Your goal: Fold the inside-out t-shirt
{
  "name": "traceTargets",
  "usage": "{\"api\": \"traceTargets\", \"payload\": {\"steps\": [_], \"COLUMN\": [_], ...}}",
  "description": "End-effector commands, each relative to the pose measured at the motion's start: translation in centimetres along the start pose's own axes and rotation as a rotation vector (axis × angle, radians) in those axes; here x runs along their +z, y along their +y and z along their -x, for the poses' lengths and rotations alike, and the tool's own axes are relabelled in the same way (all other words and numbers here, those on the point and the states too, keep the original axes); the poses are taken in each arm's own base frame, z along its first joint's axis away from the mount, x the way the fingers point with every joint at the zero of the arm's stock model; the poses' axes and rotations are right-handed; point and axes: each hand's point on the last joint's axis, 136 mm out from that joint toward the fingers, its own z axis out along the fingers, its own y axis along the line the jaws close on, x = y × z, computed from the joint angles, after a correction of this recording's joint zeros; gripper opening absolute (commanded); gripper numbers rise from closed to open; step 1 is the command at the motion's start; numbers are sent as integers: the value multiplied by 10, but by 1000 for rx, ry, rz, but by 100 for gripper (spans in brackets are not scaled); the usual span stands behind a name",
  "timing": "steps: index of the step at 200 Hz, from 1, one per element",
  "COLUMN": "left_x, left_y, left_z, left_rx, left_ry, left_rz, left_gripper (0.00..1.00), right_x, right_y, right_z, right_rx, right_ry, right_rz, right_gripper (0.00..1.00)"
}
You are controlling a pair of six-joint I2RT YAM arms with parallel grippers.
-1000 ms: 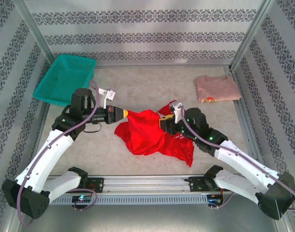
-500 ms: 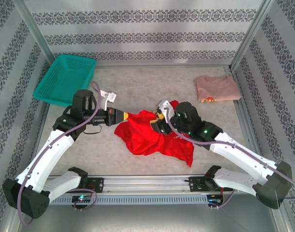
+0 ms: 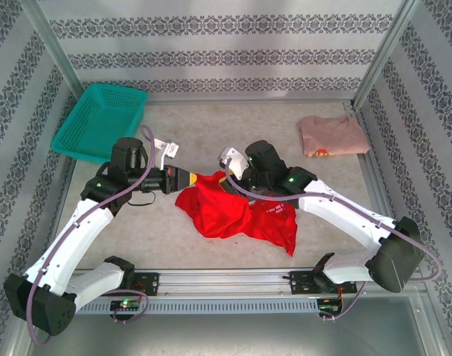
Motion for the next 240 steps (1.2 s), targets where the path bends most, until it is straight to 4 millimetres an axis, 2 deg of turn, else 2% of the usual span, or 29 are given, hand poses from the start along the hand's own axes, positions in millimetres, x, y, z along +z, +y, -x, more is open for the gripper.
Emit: {"api": "traceTargets", "payload": {"steps": [1,16,49,92,117,132,143,150,175,211,240], "left_x": [-4,-4,-4,-9,-8,-7,-7,-7,-8,-8,-8], "left_y": [-10,-9,-4,11,6,4,2,2,-1,-2,-2], "left_z": [-1,0,0,3,5,4,4,4,4,4,4], "left_rx": [36,40,40,39,47,47,46,45,51,52,54], "left_ry": [6,3,-2,-29,-31,-29,-29,-29,-33,-29,-28], "left_rz": [-20,-15,16,118,90,74,62,60,53,49,48], "left_gripper": [0,0,0,0,0,0,0,0,0,0,0], "right_x": [-4,-8,-23,-71,-86,-77,-66,-59,-33,3,16], "right_y": [-2,-2,-7,-11,-6,-7,-6,-4,-5,-6,-5], "right_z": [9,10,15,30,32,25,23,25,33,22,17], "right_rx": [-31,-26,36,227,266,186,115,81,20,-12,-13], "right_ry": [-6,-13,-54,-233,-294,-237,-183,-155,-94,23,62], "right_rz": [-14,-17,-28,57,91,17,-40,-50,-39,3,32], "right_gripper": [14,0,0,0,0,1,24,36,55,59,58]}}
